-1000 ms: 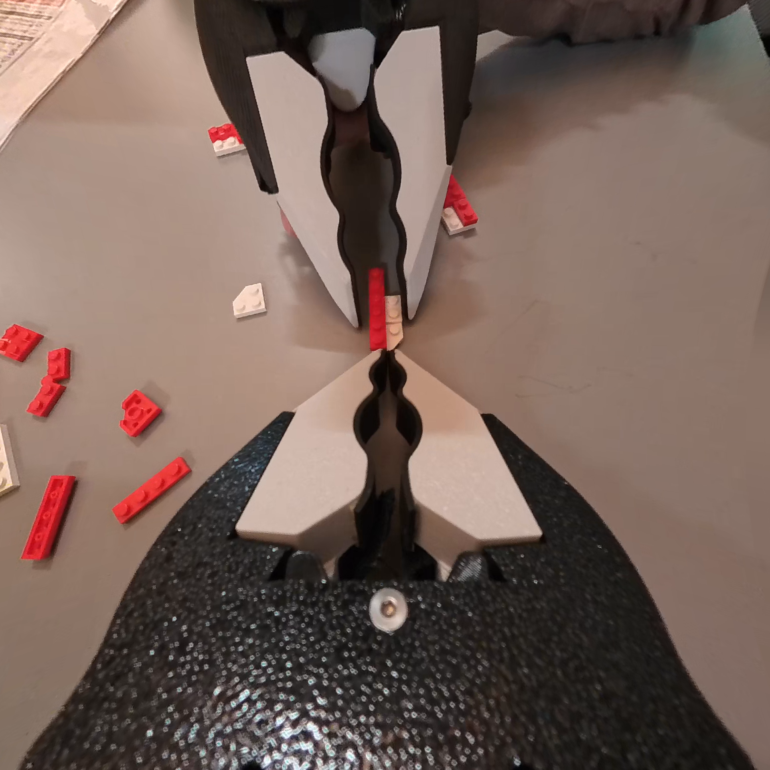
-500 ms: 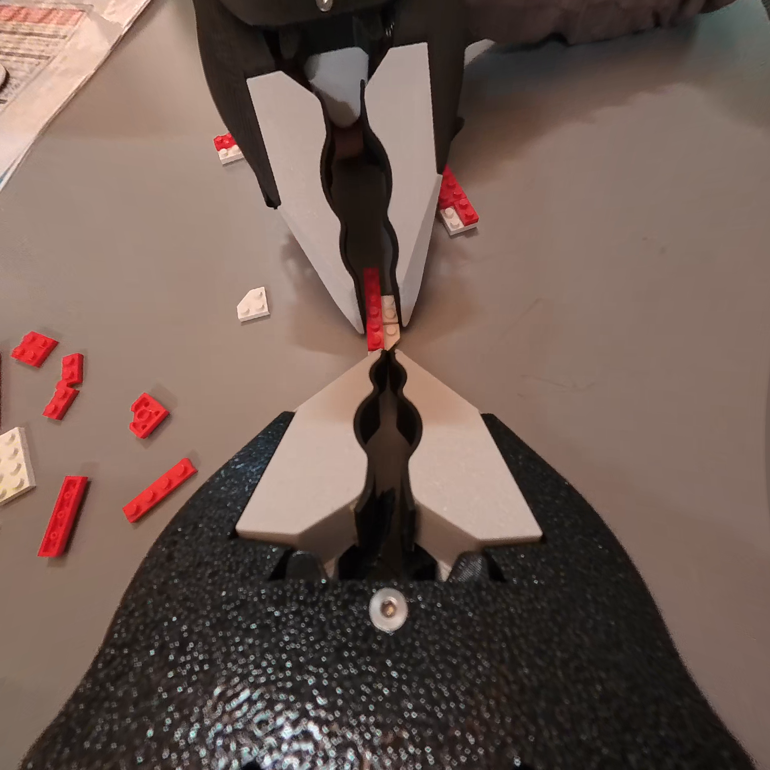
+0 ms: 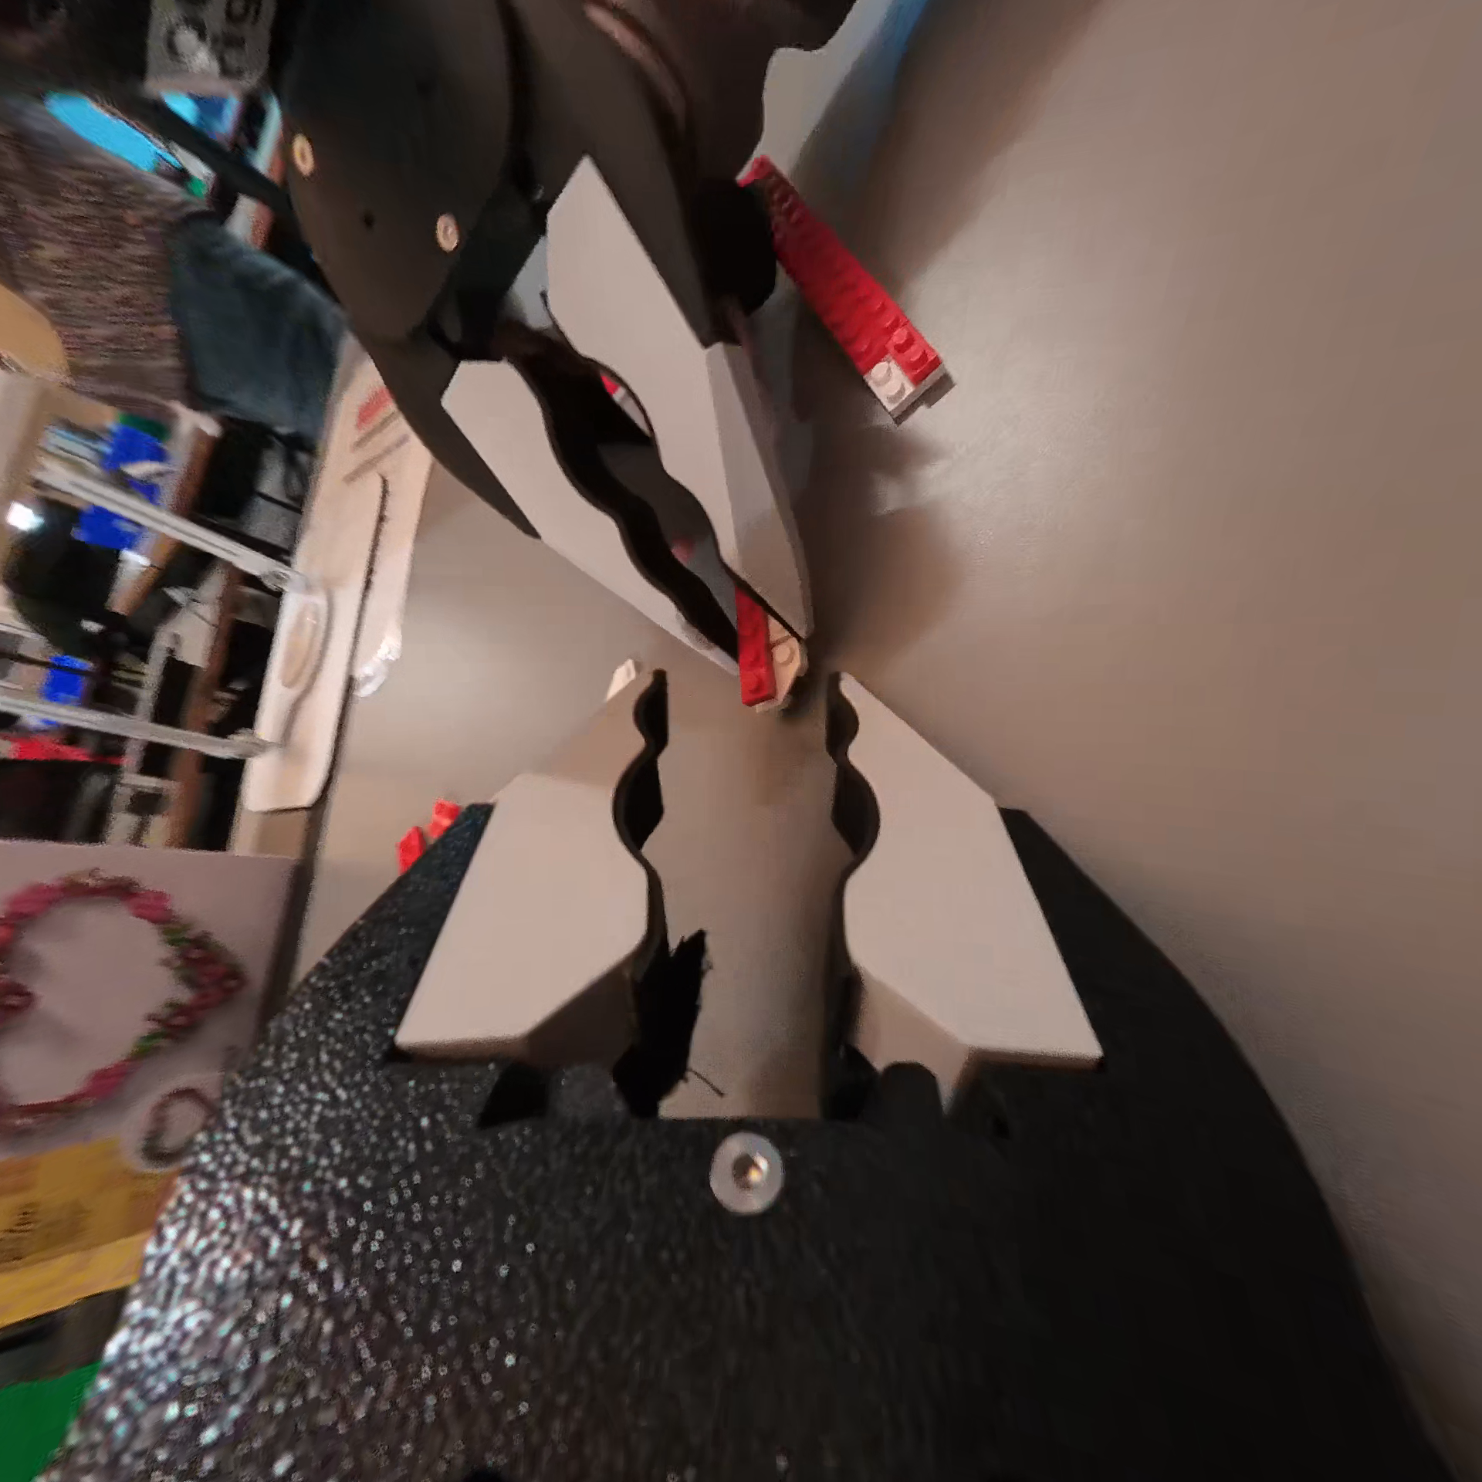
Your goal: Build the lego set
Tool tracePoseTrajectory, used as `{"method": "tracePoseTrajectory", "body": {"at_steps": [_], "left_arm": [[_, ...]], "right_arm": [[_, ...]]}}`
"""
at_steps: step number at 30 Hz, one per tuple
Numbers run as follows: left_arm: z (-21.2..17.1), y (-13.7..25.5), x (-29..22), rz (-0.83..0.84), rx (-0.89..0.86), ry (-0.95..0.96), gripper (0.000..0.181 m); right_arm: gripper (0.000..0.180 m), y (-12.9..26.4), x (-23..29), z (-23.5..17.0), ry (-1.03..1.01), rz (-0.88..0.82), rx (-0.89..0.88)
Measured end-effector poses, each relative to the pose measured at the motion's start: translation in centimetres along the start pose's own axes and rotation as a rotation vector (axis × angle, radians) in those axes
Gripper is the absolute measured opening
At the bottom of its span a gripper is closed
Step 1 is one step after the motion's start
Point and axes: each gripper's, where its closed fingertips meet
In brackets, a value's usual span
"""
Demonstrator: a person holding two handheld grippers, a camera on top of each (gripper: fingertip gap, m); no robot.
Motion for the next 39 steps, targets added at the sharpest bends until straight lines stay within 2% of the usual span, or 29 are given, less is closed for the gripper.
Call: {"method": "tracePoseTrajectory", "body": {"at_steps": [7,13,16,32,35,39], "left_arm": [[0.8,-0.2,0.2,0.140,0.022,-0.323,0.025],[1.0,-0.5,0.2,0.189,0.010,-0.416,0.008],[0.9,-0.8,0.3,0.219,0.033,-0.460,0.007],[1.0,-1.5,0.0,0.220,0.061,-0.482,0.006],[1.3,-1.4,0.5,0.249,0.035,-0.443,0.026],[1.1,-1.4,0.3,0.215,0.027,-0.409,0.021]], "right_arm": [[0.014,0.3,0.1,0.1,-0.023,0.023,-0.018],[0.014,1.0,-0.2,0.4,-0.052,0.026,-0.048],[0.014,1.1,-0.3,0.3,-0.060,0.031,-0.051],[0.014,0.9,-0.1,-0.5,-0.063,0.045,-0.010],[0.014,0.8,0.0,-0.7,-0.065,0.051,-0.002],[0.014,0.7,0.2,-0.5,-0.060,0.058,-0.002]]}}
Point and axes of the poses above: each gripper's, where its closed fingertips meet, y back along the fingers, z out of its top, x = y × z across the jaws, and after that the axes turned 4 degrees about -z, right-handed
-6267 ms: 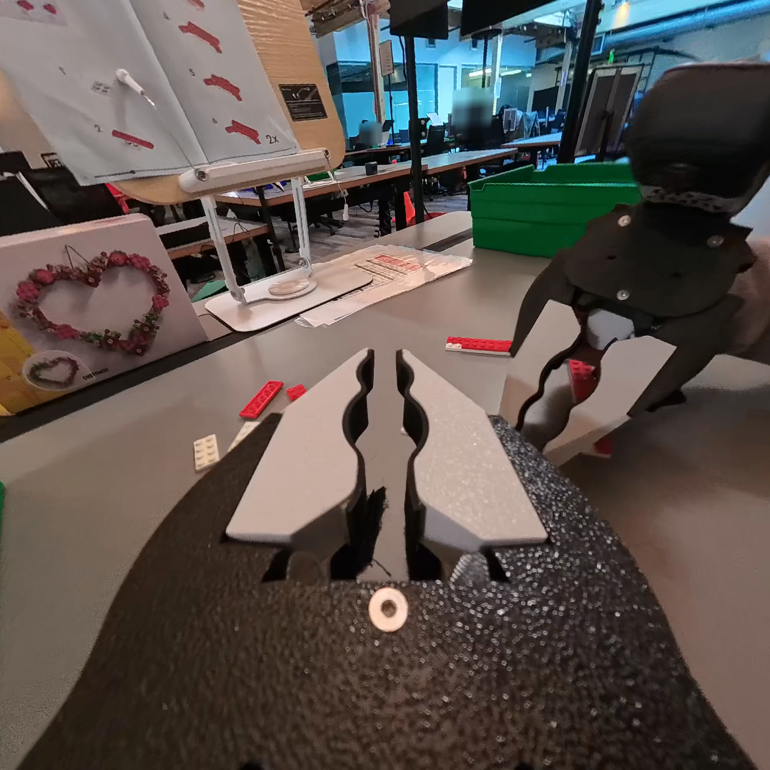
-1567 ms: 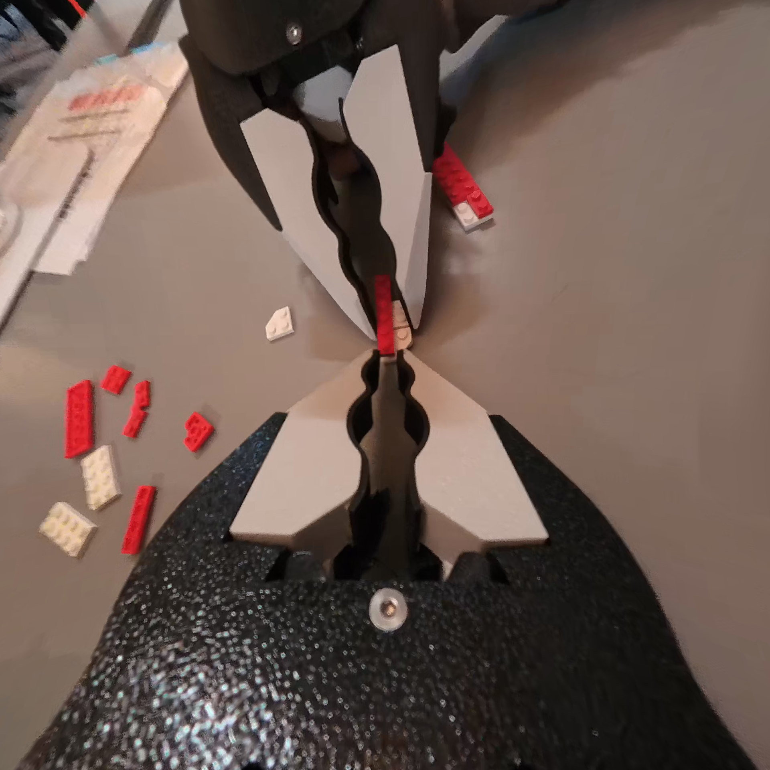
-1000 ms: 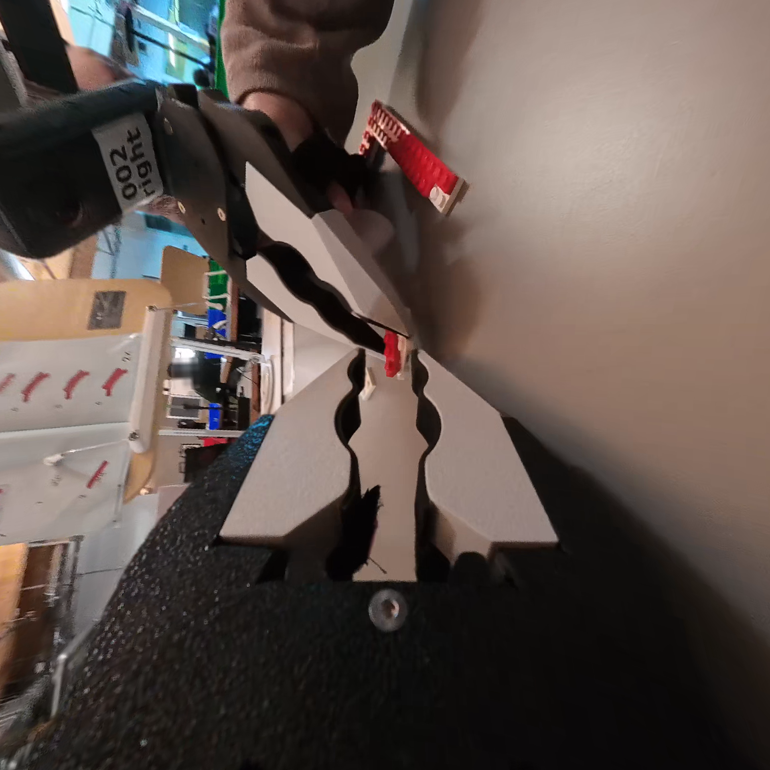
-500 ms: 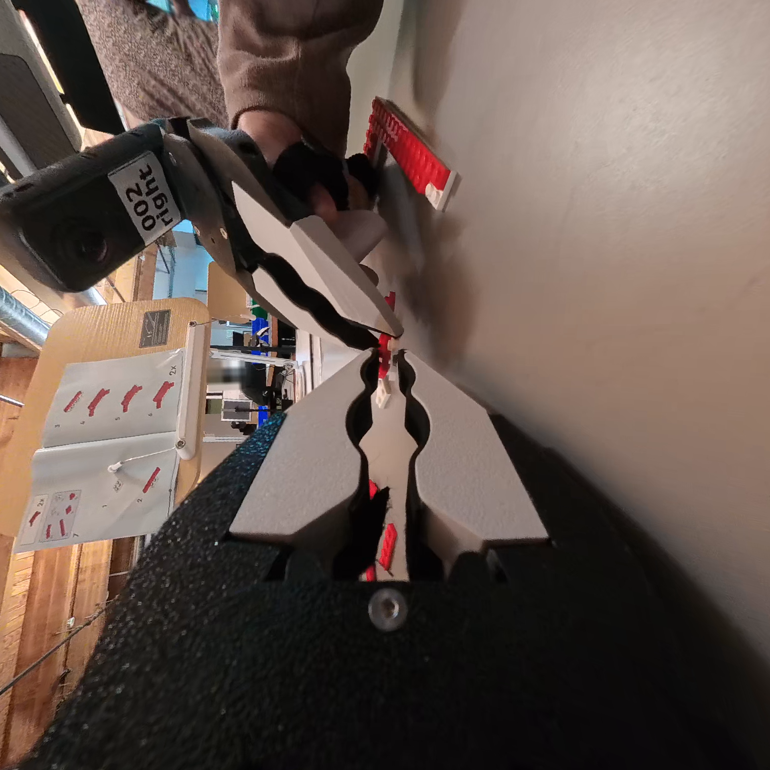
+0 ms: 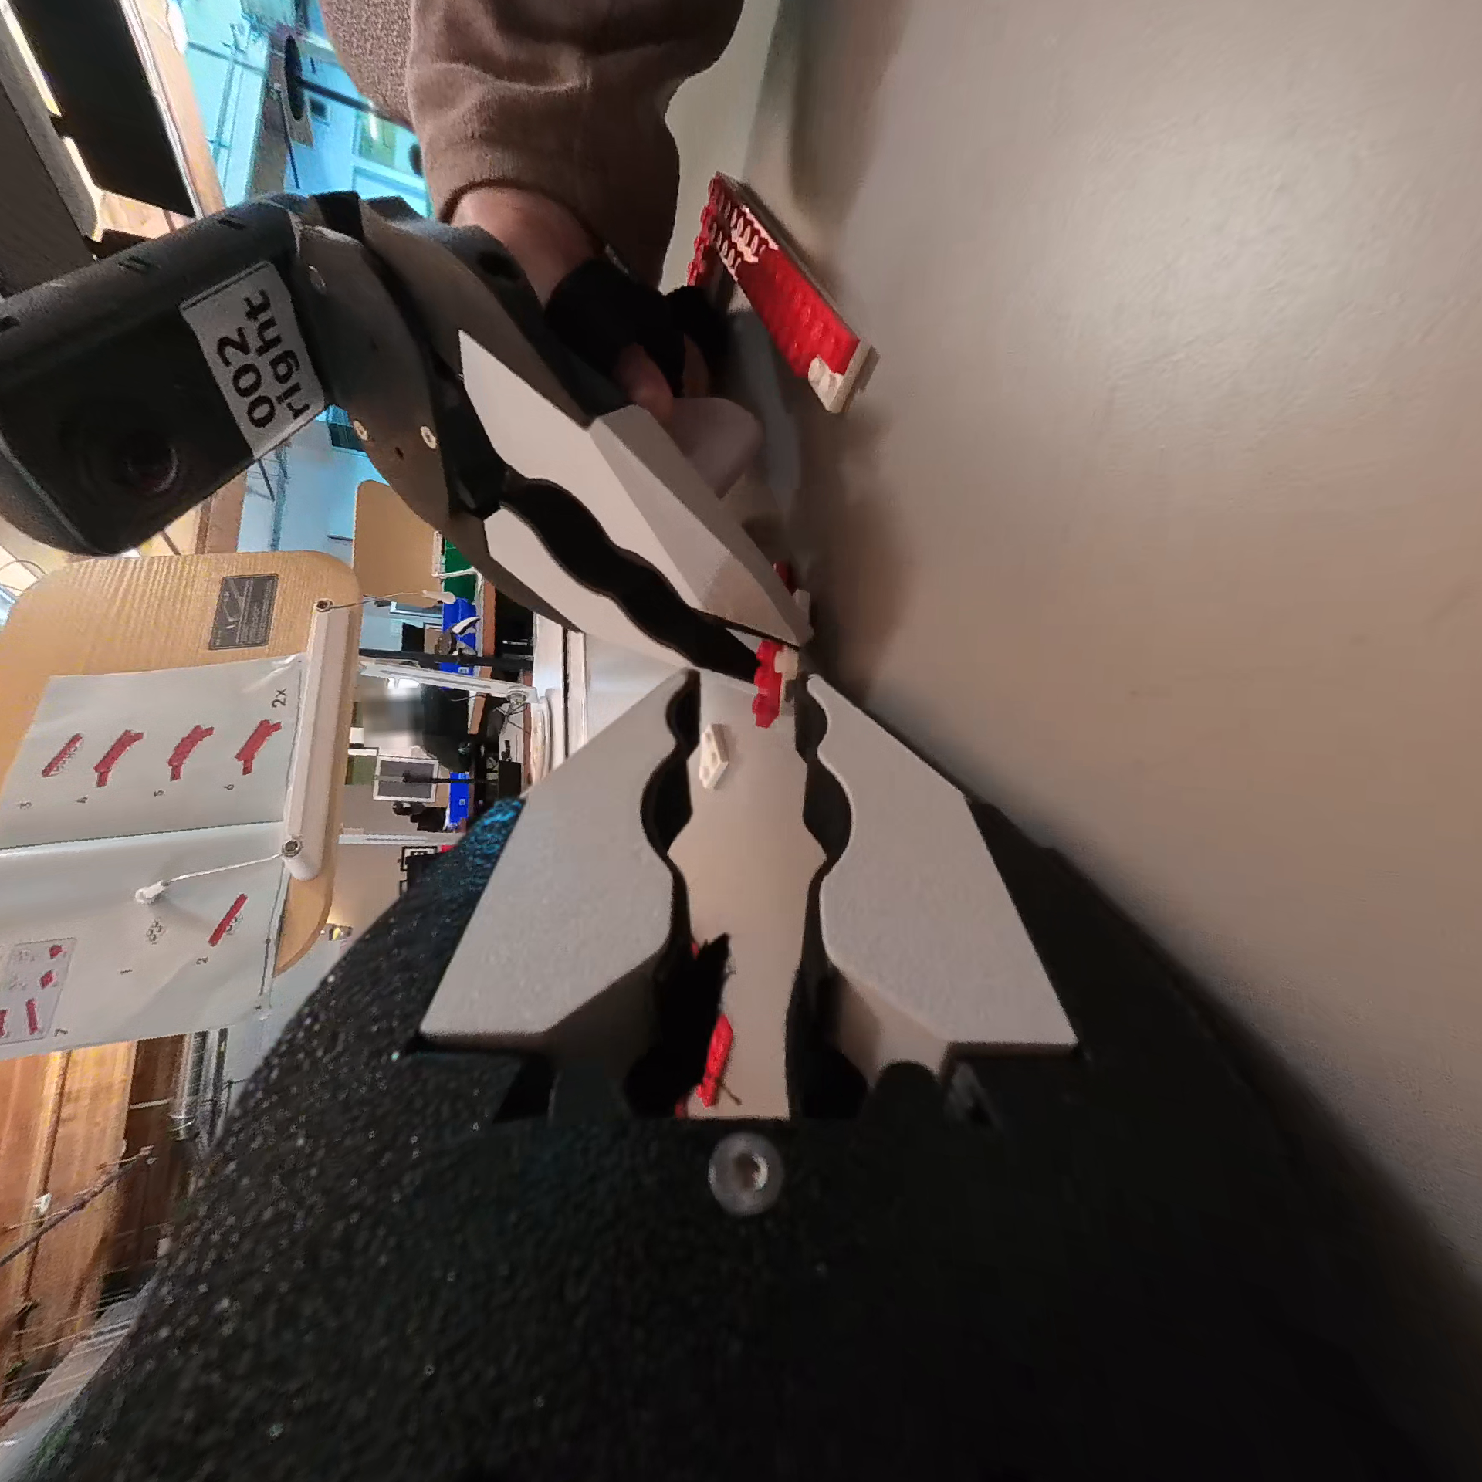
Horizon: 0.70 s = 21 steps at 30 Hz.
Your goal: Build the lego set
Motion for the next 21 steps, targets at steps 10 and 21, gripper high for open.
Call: {"method": "tracePoseTrajectory", "body": {"at_steps": [10,21], "left_arm": [[-0.30,-0.34,-0.33,0.003,0.054,-0.117,0.008],[-0.38,-0.82,-0.31,-0.021,0.096,-0.075,0.008]], "right_arm": [[0.014,0.14,0.09,0.20,-0.014,0.013,-0.016],[0.024,0.05,-0.58,-0.16,-0.013,-0.048,0.016]]}}
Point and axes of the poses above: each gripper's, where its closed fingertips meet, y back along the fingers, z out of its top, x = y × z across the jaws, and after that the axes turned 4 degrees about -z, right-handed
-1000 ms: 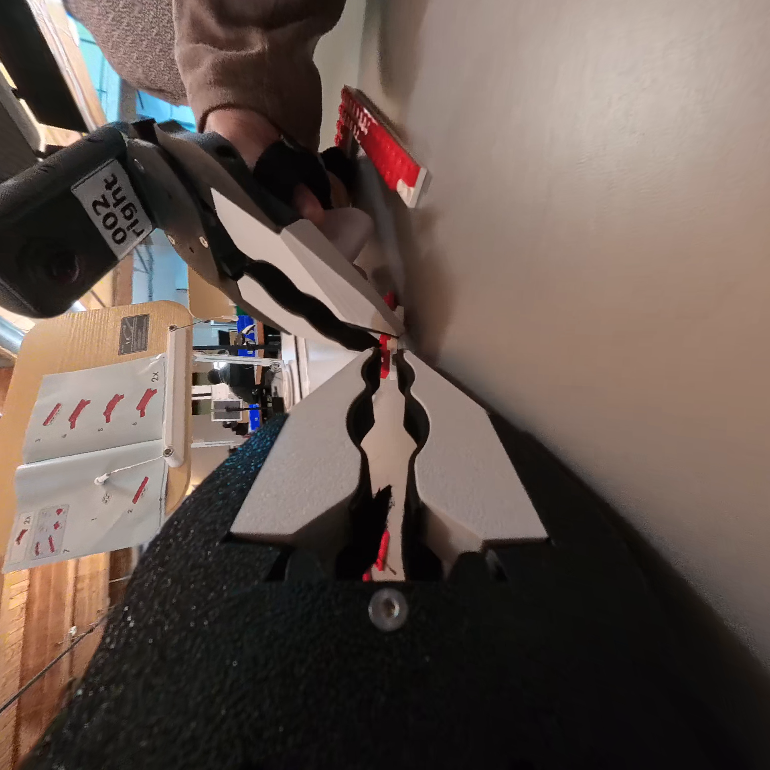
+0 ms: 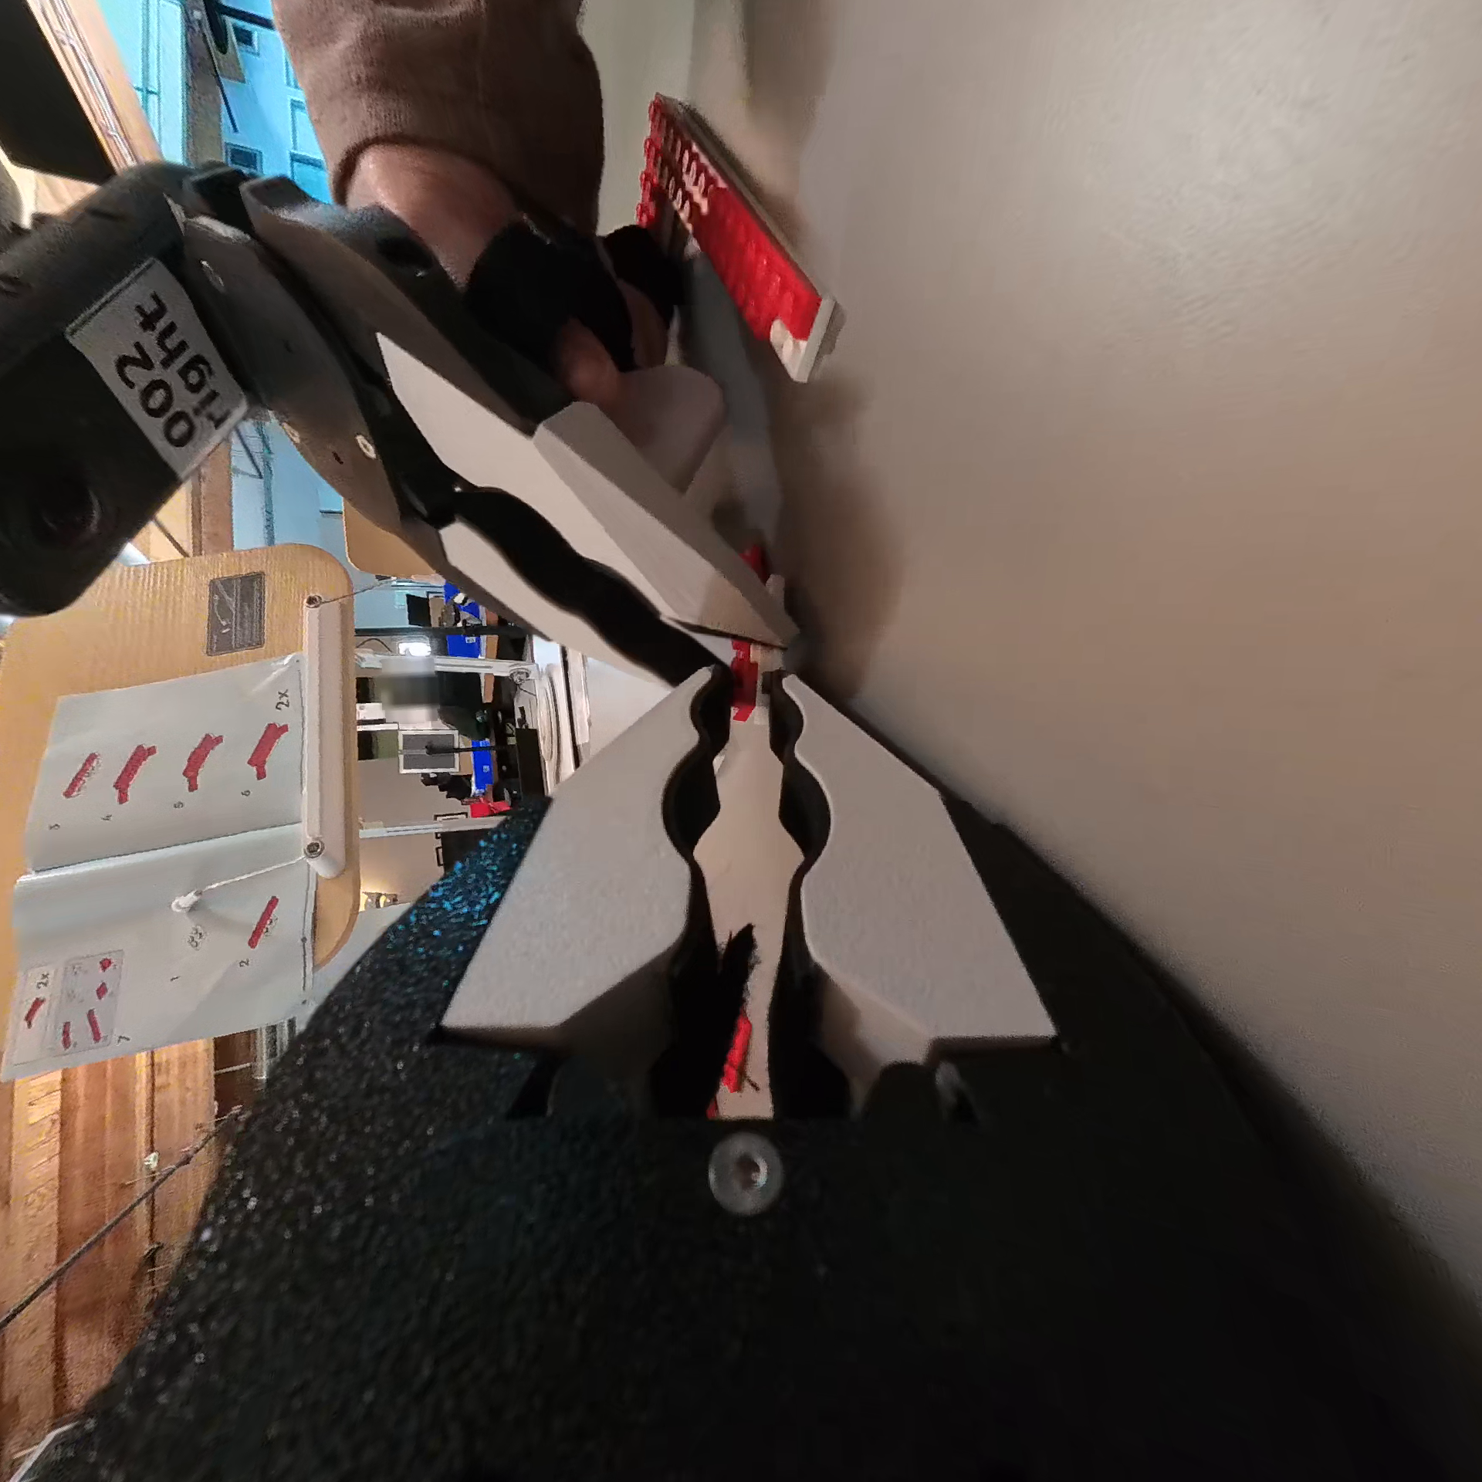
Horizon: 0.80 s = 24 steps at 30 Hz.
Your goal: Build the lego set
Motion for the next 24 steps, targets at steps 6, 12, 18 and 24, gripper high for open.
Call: {"method": "tracePoseTrajectory", "body": {"at_steps": [6,12,18,24], "left_arm": [[0.0,-0.1,0.0,-0.012,-0.001,0.039,0.008],[-0.3,-0.1,0.1,-0.028,-0.003,0.101,0.008],[-0.6,-0.2,0.1,-0.043,-0.012,0.179,0.008],[-1.1,-0.3,0.2,-0.059,-0.017,0.263,0.007]], "right_arm": [[0.042,0.9,-0.2,0.0,0.099,-0.132,0.022],[0.034,1.6,0.4,-0.9,0.341,-0.369,0.061],[0.023,1.2,-0.1,-0.4,0.496,-0.537,0.092],[0.014,1.0,-1.1,-0.3,0.563,-0.637,0.147]]}}
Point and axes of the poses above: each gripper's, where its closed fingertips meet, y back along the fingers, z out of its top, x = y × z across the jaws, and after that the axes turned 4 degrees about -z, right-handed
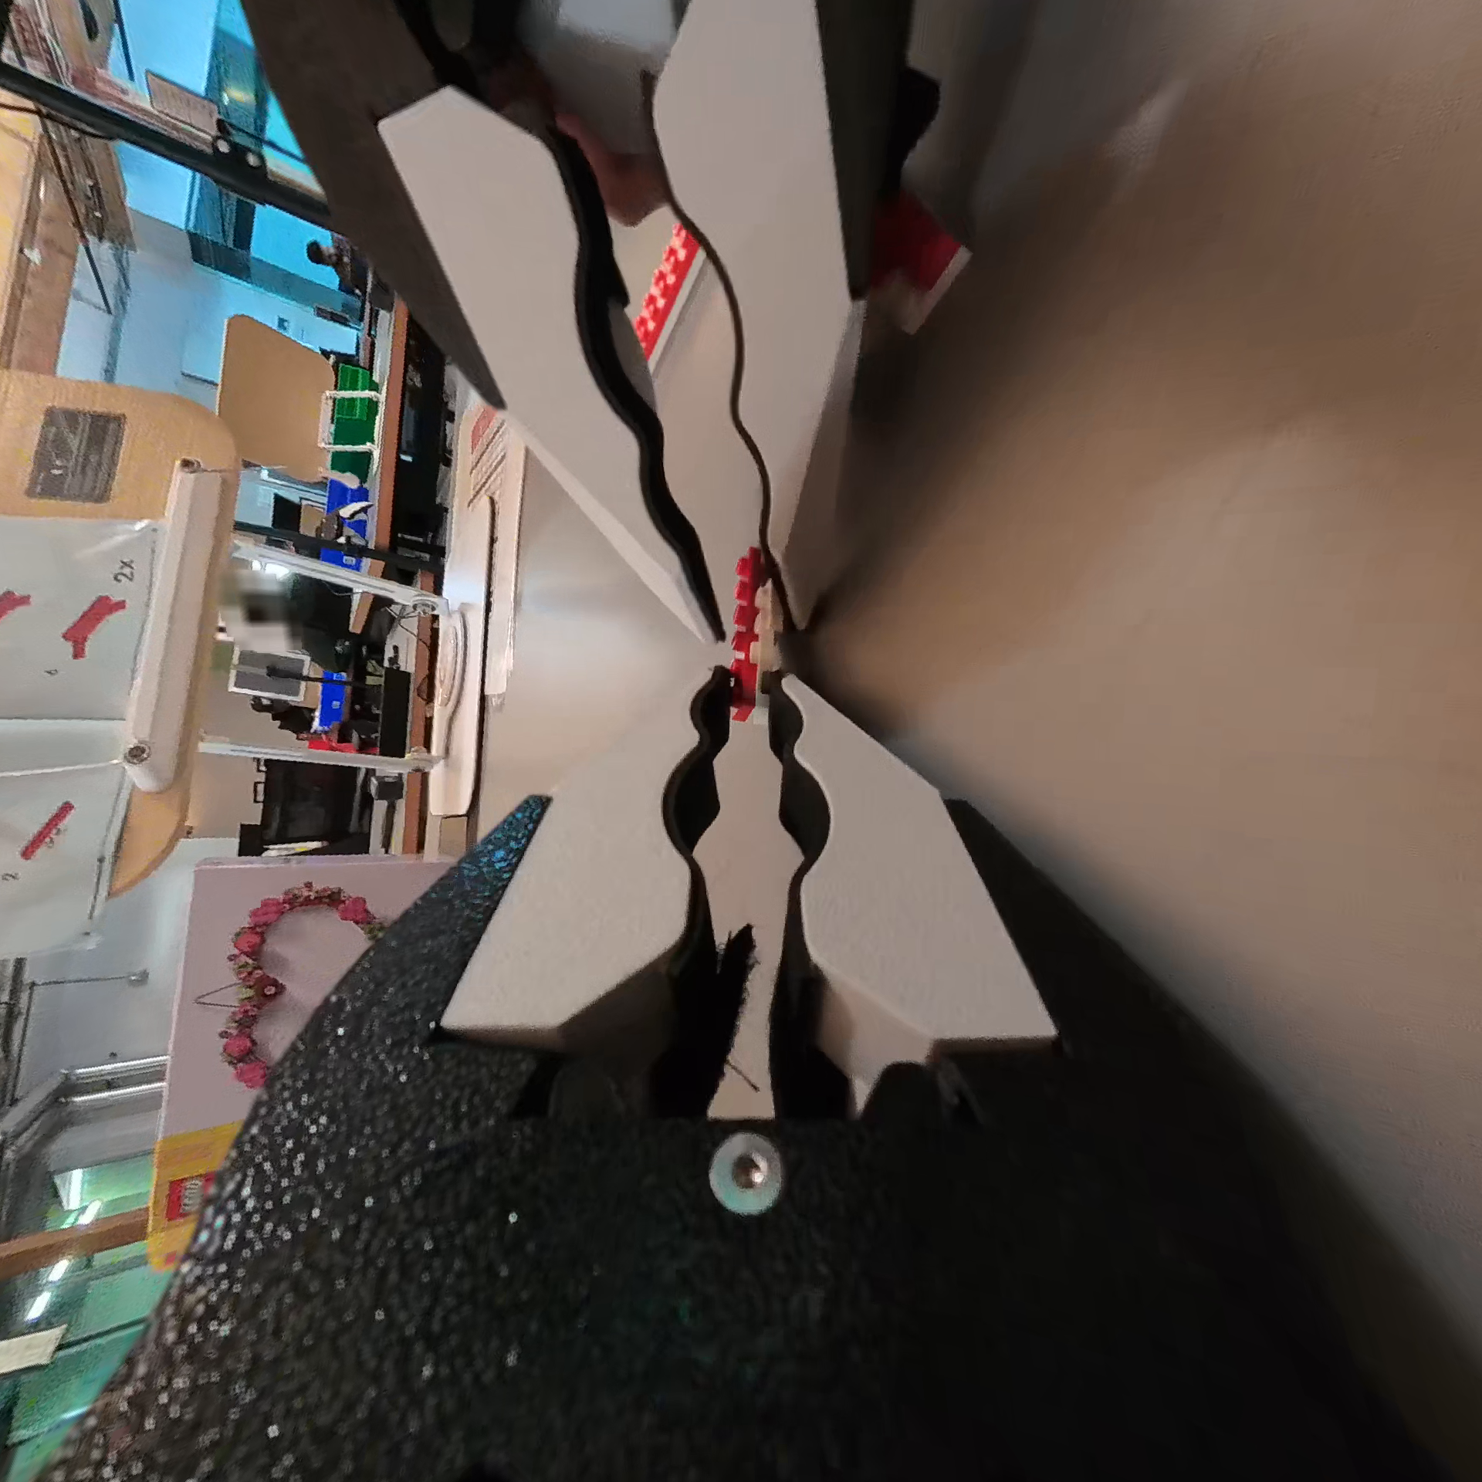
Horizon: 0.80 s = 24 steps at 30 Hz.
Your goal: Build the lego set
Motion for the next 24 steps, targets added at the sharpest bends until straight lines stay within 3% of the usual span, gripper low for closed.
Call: {"method": "tracePoseTrajectory", "body": {"at_steps": [12,17,24], "left_arm": [[-0.5,0.1,0.5,-0.021,-0.034,0.142,0.007],[-0.3,0.4,0.9,-0.025,-0.066,0.200,0.007],[0.2,0.8,0.7,-0.078,-0.102,0.260,0.008]], "right_arm": [[0.023,-0.3,-0.9,-0.1,0.119,-0.083,0.027],[0.010,-0.7,-1.3,-0.3,0.158,-0.104,0.044],[0.006,-0.2,-1.2,0.2,0.121,-0.045,0.040]]}}
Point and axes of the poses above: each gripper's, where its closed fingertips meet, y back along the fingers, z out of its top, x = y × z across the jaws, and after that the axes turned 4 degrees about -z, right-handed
